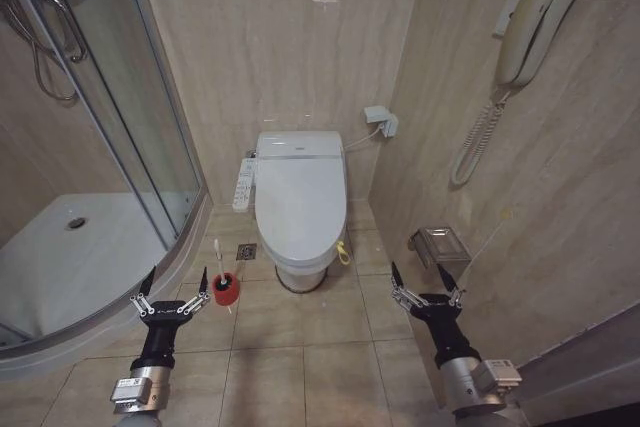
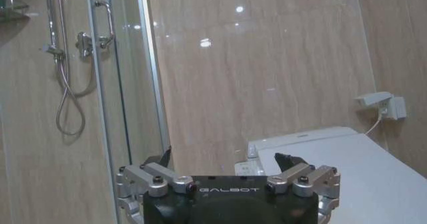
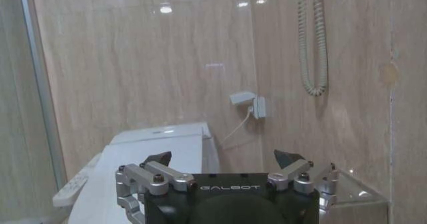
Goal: Open the toilet lid, clean the toilet bowl with a toilet brush, close the toilet lid, and flush.
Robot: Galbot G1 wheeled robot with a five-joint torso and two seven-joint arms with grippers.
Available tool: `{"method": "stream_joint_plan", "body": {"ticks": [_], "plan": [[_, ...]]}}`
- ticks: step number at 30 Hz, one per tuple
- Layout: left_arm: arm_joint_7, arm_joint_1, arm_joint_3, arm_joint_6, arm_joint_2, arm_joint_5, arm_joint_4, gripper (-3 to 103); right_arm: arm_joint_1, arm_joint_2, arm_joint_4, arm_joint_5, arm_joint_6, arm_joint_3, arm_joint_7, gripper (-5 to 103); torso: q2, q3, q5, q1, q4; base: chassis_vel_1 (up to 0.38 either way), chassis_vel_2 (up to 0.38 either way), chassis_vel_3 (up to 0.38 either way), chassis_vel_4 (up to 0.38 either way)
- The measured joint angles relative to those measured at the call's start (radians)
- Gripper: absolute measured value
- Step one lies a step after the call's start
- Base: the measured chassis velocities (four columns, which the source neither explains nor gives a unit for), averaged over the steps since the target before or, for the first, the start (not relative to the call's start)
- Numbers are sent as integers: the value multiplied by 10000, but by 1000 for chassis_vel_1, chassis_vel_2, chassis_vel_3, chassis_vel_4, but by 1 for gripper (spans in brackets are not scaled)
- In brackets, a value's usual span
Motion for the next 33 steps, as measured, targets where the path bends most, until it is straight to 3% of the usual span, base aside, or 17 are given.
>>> {"method": "stream_joint_plan", "body": {"ticks": [18,24,33], "plan": [[0,0,0,0,0,0,0,100,29,-12,-189,286,285,22,-23,100,0,0,1,0,0,0,0,0,0],[0,1,0,0,0,0,0,100,186,-39,-393,784,357,-1,65,100,0,0,1,-1,0,0,0,0,0],[0,0,0,0,0,0,0,100,313,-2,-509,1041,577,15,64,100,0,0,0,0,1,-122,130,128,-127]]}}
